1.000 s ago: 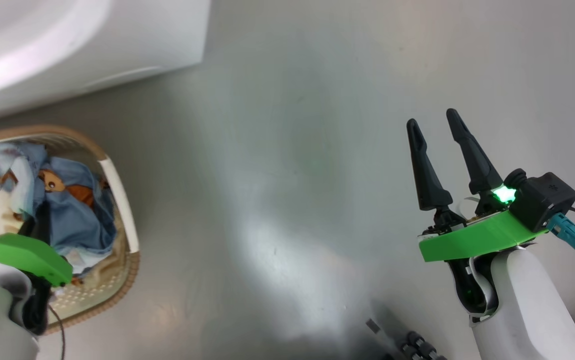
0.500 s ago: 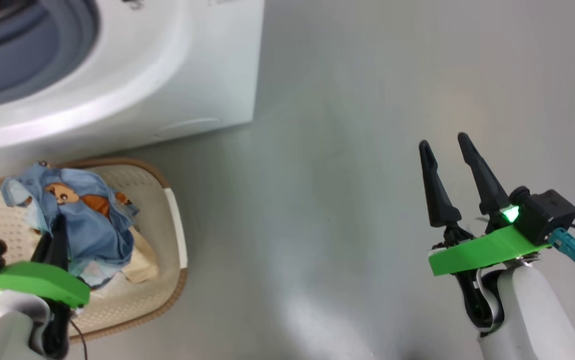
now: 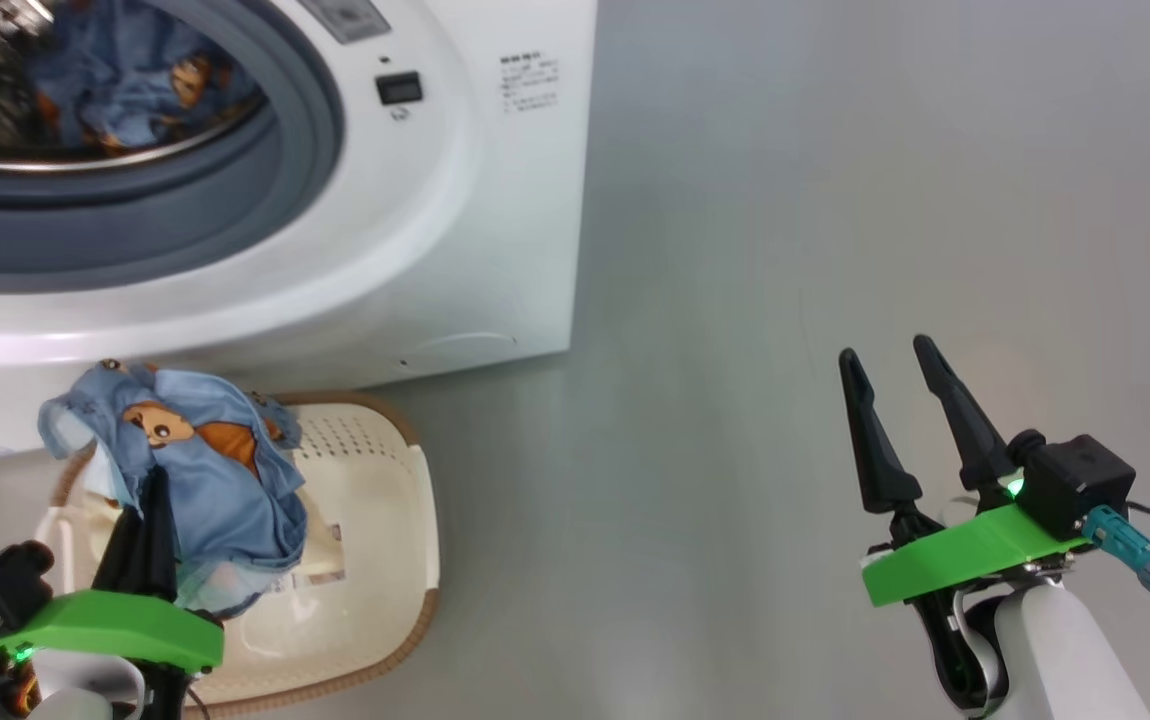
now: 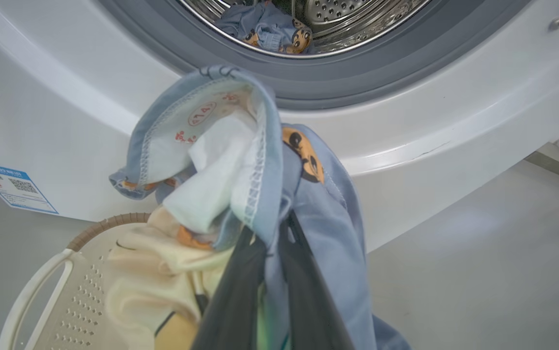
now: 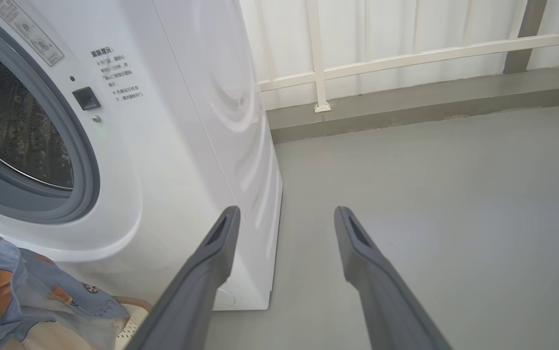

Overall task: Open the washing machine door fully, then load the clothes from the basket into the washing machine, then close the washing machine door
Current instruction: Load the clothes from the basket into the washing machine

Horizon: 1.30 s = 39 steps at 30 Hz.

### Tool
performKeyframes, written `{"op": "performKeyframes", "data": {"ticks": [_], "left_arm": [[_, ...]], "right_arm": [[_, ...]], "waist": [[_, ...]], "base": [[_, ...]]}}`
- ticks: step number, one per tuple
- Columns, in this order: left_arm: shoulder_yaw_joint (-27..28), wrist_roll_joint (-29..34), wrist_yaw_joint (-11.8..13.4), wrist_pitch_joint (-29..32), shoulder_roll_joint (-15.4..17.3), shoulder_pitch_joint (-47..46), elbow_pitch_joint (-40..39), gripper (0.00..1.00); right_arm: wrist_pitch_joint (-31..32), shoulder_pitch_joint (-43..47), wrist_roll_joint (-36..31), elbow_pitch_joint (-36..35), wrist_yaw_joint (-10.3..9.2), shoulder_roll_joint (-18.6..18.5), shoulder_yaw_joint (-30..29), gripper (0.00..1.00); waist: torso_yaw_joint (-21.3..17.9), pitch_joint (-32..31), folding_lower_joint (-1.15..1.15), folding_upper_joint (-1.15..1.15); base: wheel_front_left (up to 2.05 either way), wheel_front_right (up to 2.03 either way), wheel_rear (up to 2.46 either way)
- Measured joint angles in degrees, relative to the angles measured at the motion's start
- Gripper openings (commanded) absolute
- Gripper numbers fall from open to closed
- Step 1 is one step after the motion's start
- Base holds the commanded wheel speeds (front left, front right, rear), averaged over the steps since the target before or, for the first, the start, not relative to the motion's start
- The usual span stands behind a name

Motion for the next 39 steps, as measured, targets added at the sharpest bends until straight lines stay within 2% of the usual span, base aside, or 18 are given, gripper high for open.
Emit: {"op": "performKeyframes", "data": {"ticks": [12,19,23,39], "left_arm": [[4.85,7.55,0.00,0.00,-3.43,5.66,-9.95,0.00],[5.99,11.93,0.00,0.00,-3.78,8.50,-14.17,0.00],[6.77,16.67,0.00,0.00,-4.14,11.20,-17.17,0.00],[10.15,24.10,0.00,0.00,-5.73,17.57,-23.42,0.00]], "right_arm": [[0.00,2.90,-0.49,-0.07,0.00,0.02,-1.44,1.00],[0.00,3.96,-1.13,0.09,0.00,0.02,-1.44,1.00],[0.00,5.20,-1.49,0.09,0.00,0.02,-1.48,1.00],[0.00,6.68,-1.48,0.09,0.00,0.04,-1.33,1.00]], "waist": [[2.51,-6.91,0.00,0.00],[3.03,-10.29,0.00,0.00],[3.26,-12.93,0.00,0.00],[2.69,-18.32,0.00,0.00]], "base": [[0.00,0.00,0.00],[0.00,0.00,0.00],[0.00,0.00,0.00],[0.00,0.00,0.00]]}}
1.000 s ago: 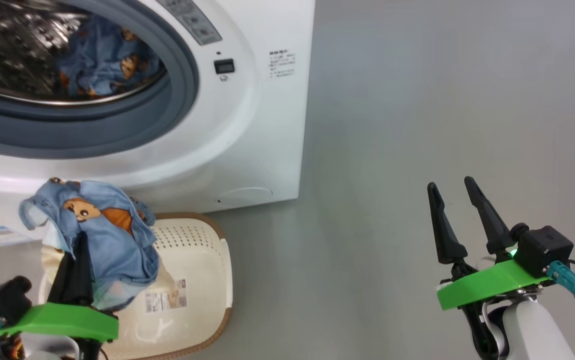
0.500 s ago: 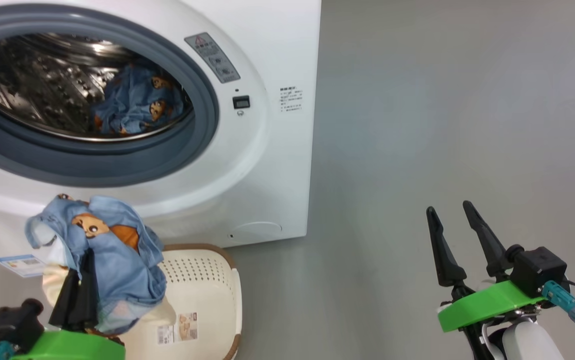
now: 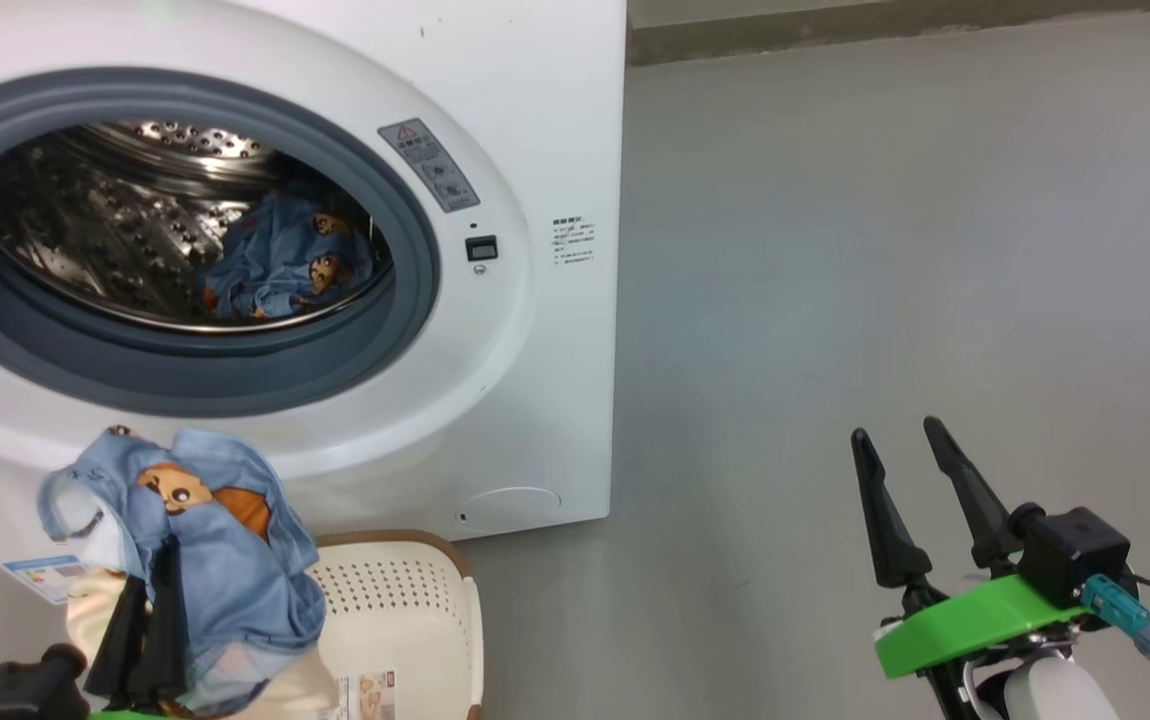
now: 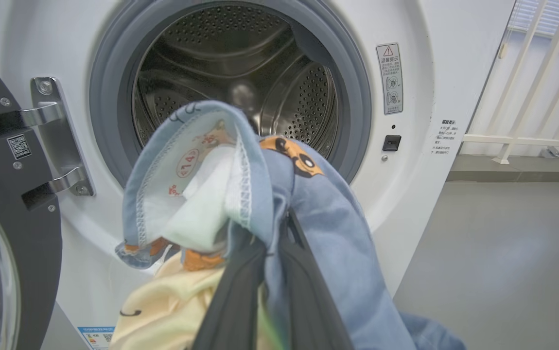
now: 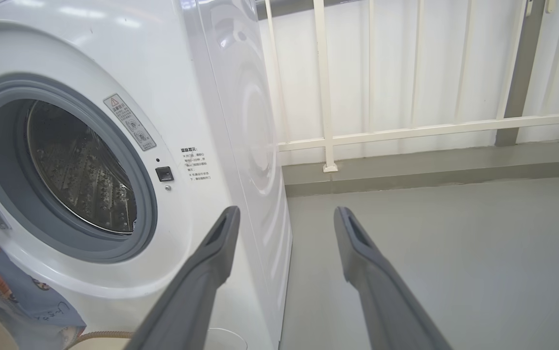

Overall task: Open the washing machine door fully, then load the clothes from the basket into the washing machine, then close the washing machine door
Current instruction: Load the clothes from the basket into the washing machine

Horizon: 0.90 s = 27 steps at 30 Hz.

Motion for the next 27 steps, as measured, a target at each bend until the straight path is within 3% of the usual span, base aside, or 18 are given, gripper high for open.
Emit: {"op": "performKeyframes", "data": {"ticks": [27], "left_arm": [[2.71,3.36,0.00,0.00,-2.89,3.15,-1.49,0.00]], "right_arm": [[0.00,2.07,-0.01,0.27,0.00,0.01,-0.03,1.00]], "waist": [[-0.71,-2.27,0.00,0.00]], "base": [[0.00,0.00,0.00]]}}
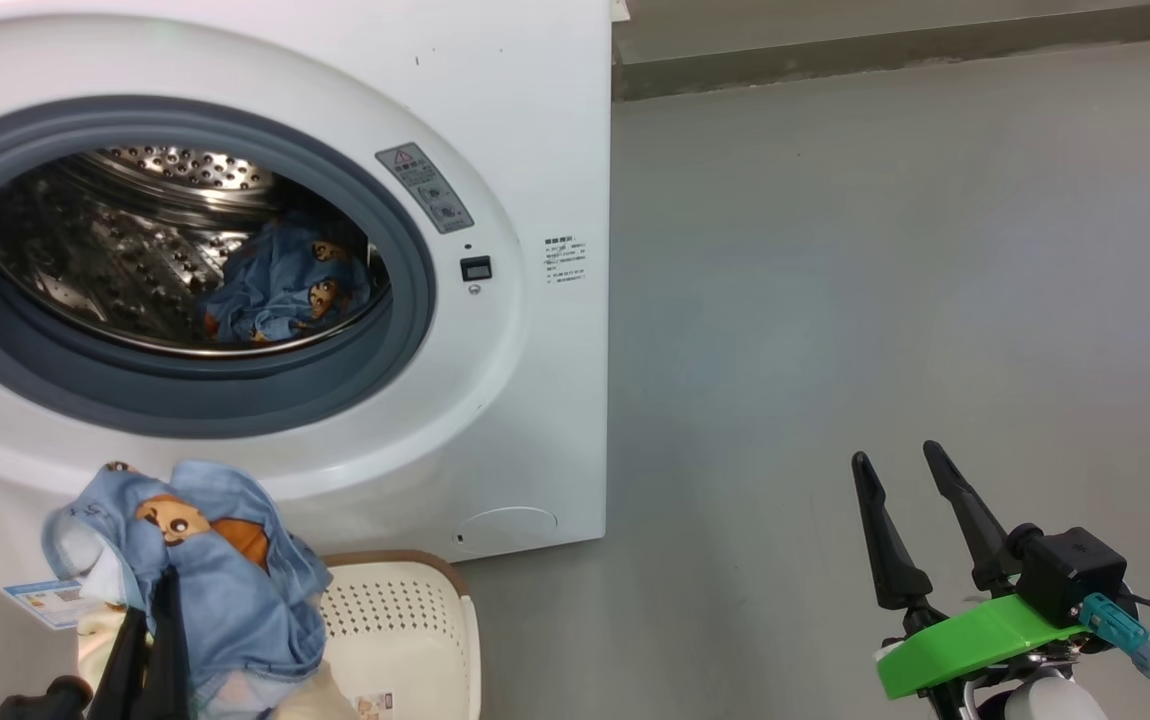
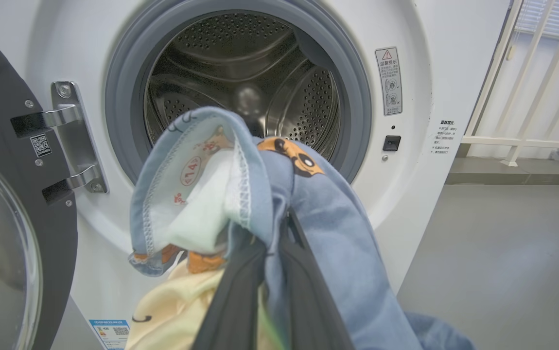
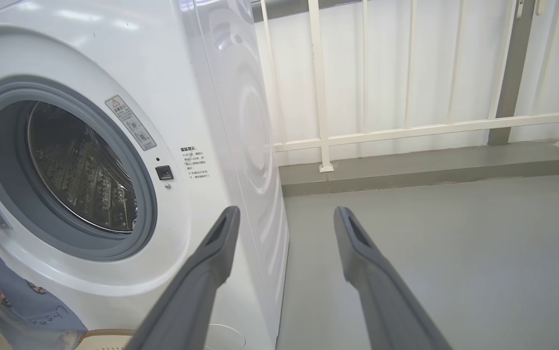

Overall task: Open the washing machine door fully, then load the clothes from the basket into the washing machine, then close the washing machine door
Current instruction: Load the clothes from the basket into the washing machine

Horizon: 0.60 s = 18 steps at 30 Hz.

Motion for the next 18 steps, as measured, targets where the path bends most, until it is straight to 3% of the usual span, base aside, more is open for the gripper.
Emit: {"op": "performKeyframes", "data": {"ticks": [18], "left_arm": [[0.09,0.00,0.00,0.00,-0.26,0.50,-0.09,0.00]], "right_arm": [[0.00,-0.02,0.60,-0.29,0.00,0.01,-0.02,1.00]], "waist": [[0.20,2.75,0.00,0.00]], "base": [[0.00,0.00,0.00]]}}
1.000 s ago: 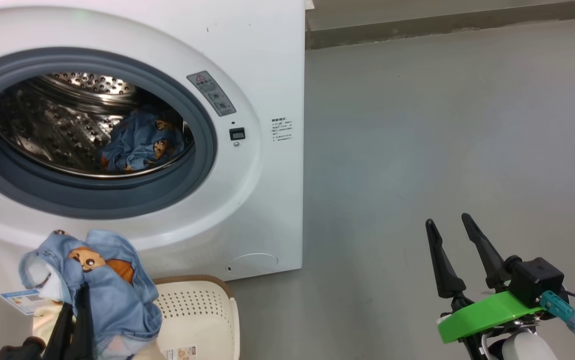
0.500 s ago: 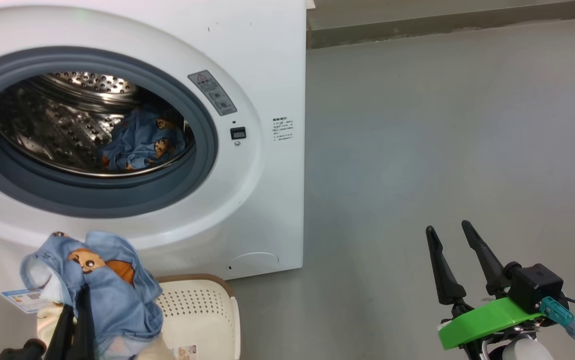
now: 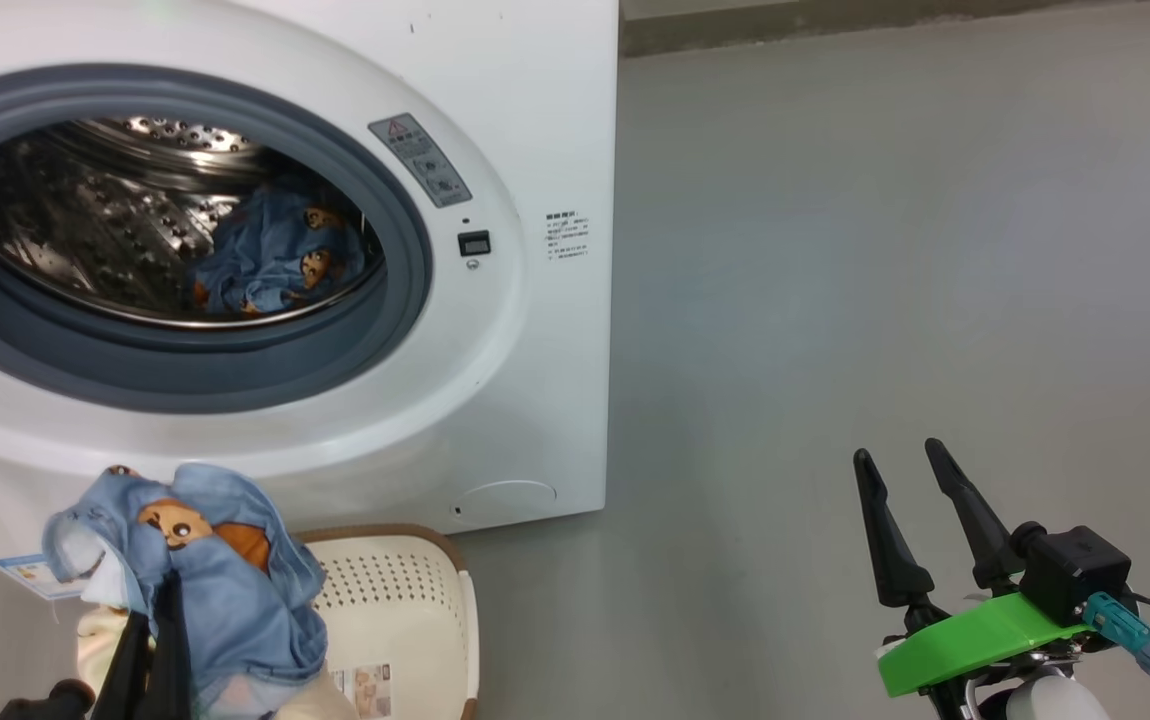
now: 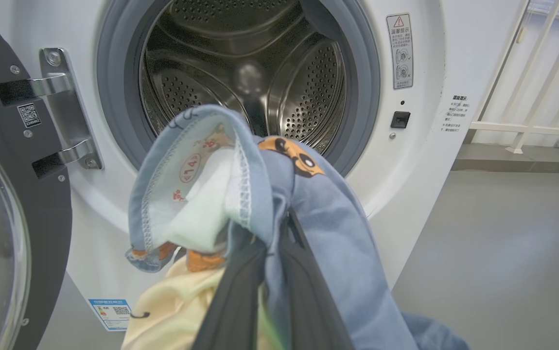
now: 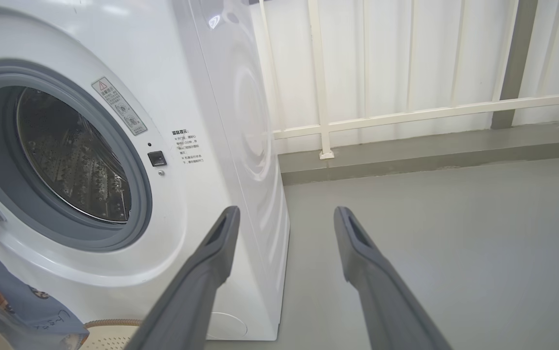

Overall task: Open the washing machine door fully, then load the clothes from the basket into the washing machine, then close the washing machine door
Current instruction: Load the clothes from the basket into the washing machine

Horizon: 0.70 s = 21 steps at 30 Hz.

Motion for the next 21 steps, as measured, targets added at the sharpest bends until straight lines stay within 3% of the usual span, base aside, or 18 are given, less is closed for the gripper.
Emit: {"op": "performKeyframes", "data": {"ticks": [21], "left_arm": [[3.57,-1.08,0.00,0.00,0.29,-15.12,1.05,0.00]], "right_arm": [[0.00,-2.83,0.47,-1.75,0.00,-0.01,0.87,1.00]], "waist": [[-1.30,10.05,0.00,0.00]], "base": [[0.00,0.00,0.00]]}}
